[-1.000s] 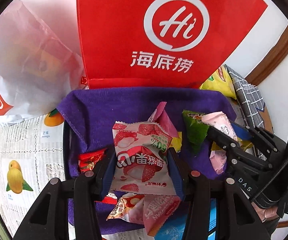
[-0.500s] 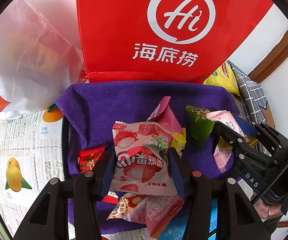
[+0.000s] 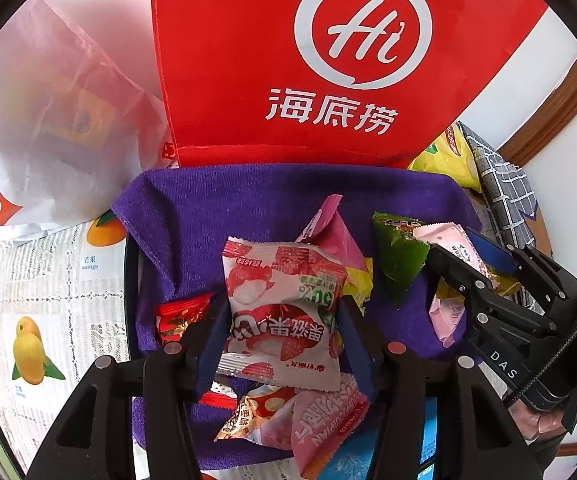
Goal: Organize snacks
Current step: 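Open the left tool over the towel while the right tool releases the biscuit packet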
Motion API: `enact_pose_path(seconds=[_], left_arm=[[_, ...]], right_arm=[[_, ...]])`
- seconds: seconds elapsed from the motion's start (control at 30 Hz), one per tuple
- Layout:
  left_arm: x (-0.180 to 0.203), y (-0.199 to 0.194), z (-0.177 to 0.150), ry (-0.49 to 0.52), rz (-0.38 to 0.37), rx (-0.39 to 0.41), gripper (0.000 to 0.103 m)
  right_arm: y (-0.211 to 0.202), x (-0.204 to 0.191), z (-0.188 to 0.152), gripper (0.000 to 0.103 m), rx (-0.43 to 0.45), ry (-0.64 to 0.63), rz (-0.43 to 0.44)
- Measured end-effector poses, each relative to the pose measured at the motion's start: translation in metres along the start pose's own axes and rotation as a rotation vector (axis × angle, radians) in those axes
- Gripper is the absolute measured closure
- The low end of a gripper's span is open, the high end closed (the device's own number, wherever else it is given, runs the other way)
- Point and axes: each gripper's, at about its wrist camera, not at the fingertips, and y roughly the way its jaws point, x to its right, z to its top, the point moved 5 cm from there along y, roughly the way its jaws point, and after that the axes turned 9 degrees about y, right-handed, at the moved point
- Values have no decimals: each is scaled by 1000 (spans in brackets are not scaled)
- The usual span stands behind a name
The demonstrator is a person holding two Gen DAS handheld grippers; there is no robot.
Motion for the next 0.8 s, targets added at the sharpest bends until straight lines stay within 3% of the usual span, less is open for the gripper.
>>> enact_pose_path(seconds=[0.47,0.8], left_arm=[[-4,-19,4,3,-2,58,37],[-3,-45,3,6,6,91,34]], right_arm=[[-14,2,6,51,34,11,6],[-31,2,6,46,58,1,-31]])
